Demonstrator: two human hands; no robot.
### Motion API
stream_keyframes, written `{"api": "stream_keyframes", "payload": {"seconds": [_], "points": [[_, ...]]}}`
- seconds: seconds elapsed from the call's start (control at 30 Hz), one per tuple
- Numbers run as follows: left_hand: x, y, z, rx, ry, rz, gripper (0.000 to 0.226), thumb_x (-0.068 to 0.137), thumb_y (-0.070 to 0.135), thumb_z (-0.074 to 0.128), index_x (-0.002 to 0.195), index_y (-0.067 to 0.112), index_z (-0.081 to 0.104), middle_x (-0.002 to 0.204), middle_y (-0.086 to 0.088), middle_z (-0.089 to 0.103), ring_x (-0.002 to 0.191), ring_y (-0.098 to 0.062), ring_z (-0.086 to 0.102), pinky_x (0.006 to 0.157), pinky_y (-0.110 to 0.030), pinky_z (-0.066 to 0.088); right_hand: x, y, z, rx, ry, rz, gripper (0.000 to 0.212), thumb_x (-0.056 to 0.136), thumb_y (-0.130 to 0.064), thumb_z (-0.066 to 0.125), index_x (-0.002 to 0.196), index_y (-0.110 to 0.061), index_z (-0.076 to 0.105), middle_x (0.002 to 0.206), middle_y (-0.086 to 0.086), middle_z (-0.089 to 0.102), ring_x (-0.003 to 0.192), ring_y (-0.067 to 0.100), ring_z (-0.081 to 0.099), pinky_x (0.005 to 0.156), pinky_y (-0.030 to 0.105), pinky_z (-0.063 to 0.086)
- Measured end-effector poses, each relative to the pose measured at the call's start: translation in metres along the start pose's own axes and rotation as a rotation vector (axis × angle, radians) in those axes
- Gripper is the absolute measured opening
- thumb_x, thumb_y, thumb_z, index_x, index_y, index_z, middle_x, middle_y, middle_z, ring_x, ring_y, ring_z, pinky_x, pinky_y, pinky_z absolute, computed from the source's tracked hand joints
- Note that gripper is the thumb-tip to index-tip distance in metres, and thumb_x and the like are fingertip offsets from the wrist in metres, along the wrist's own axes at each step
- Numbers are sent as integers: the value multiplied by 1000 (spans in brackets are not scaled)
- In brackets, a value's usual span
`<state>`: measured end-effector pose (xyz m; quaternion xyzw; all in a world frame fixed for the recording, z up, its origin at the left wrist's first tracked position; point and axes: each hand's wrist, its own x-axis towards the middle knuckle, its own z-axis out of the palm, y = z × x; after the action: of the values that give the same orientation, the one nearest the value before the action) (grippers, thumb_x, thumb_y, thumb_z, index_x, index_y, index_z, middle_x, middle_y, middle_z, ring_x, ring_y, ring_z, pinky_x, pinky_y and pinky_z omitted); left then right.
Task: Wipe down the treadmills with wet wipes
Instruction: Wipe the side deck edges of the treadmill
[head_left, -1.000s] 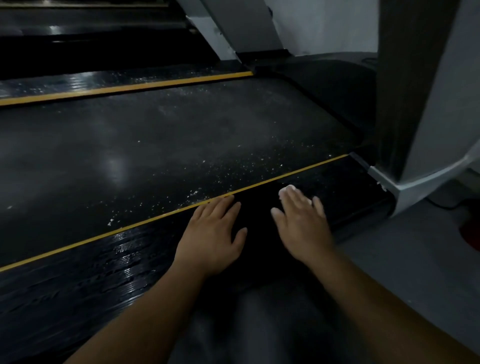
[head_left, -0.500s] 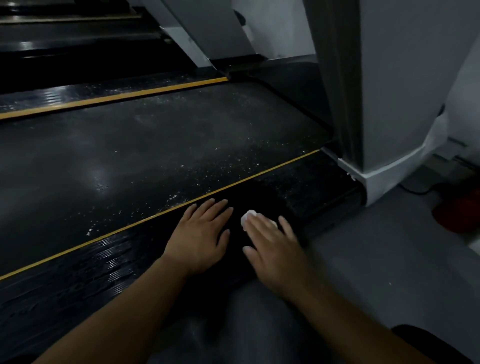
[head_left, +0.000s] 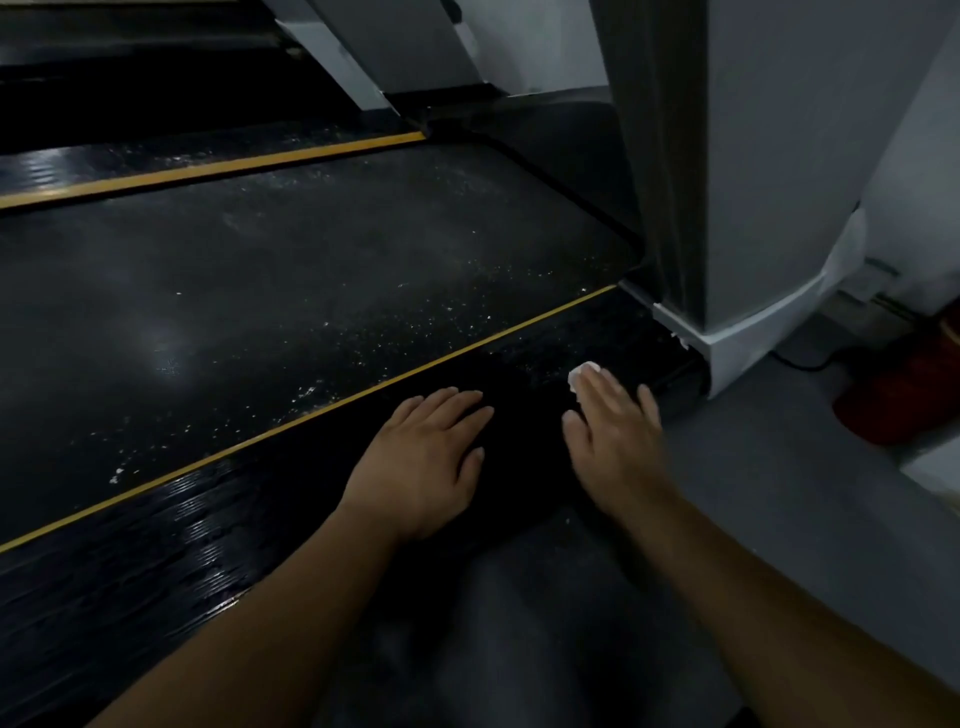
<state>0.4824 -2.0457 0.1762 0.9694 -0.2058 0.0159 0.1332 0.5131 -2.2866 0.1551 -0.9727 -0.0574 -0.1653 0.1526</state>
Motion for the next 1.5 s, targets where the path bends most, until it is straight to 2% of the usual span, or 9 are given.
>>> {"api": "stream_keyframes", "payload": {"seconds": [0.2, 0.37, 0.53, 0.7, 0.9, 1.07, 1.2, 1.4, 1.5], "points": [[0, -1, 2, -2, 19, -2, 67, 93, 50, 22, 150, 26, 48, 158, 5, 42, 148, -18, 33, 121, -36, 19, -34, -30, 7, 18, -115, -413, 56, 99, -39, 35, 146, -14, 53, 156, 1, 44, 146, 13, 37, 118, 44, 18], [1, 1, 0, 3, 19, -11, 66, 94, 50, 21, 151, 26, 47, 159, 6, 40, 149, -18, 32, 121, -36, 17, 14, -11, 8, 16, -30, -24, 63, 98, -46, 24, 142, -14, 56, 153, 4, 49, 144, 15, 40, 119, 50, 17], [1, 0, 2, 1, 12, -5, 62, 95, 48, 27, 149, 27, 48, 156, 5, 44, 148, -18, 34, 121, -40, 23, -28, -34, 5, 56, -134, -414, 57, 100, -40, 35, 146, -13, 51, 156, 2, 45, 146, 14, 38, 119, 49, 20], [2, 0, 3, 30, 3, -36, 67, 95, 54, 18, 155, 32, 36, 164, 8, 28, 154, -13, 16, 124, -33, 8, 29, -7, 7, 2, -104, -69, 66, 98, -49, 20, 144, -15, 53, 154, 1, 47, 146, 13, 36, 121, 51, 14], [-1, 1, 4, 12, 45, -108, 66, 94, 54, 22, 153, 30, 41, 163, 5, 32, 153, -16, 21, 123, -33, 10, -7, -33, 5, 39, -245, -413, 65, 100, -52, 24, 151, -17, 45, 160, -1, 38, 149, 12, 31, 121, 49, 19], [-1, 4, 3, 50, 36, -152, 67, 95, 56, 20, 154, 32, 38, 164, 7, 30, 154, -14, 18, 124, -33, 10, 57, -8, 3, -78, -338, -155, 70, 101, -58, 14, 158, -20, 28, 167, -3, 19, 154, 9, 9, 123, 45, 2], [1, 3, 2, 53, 23, -157, 63, 95, 53, 29, 151, 29, 43, 160, 3, 39, 151, -18, 27, 122, -38, 21, 29, -51, 0, 1, -419, -406, 83, 91, -62, -1, 160, -22, 22, 168, -6, 12, 154, 5, 2, 123, 41, -1], [4, -1, 3, 62, 3, -131, 69, 95, 58, 20, 157, 30, 34, 165, 7, 26, 154, -16, 15, 124, -35, 11, 74, 3, 3, -23, -383, -163, 62, 103, -52, 16, 158, -26, 28, 168, -8, 17, 153, 4, 7, 123, 43, 2], [12, -6, 2, 49, 13, -138, 76, 92, 62, 20, 156, 26, 36, 165, 4, 29, 154, -17, 19, 123, -32, 11, 84, -34, 12, -17, -405, -178, 57, 106, -48, 24, 157, -22, 30, 168, -5, 16, 154, 7, 4, 123, 43, 2]]}}
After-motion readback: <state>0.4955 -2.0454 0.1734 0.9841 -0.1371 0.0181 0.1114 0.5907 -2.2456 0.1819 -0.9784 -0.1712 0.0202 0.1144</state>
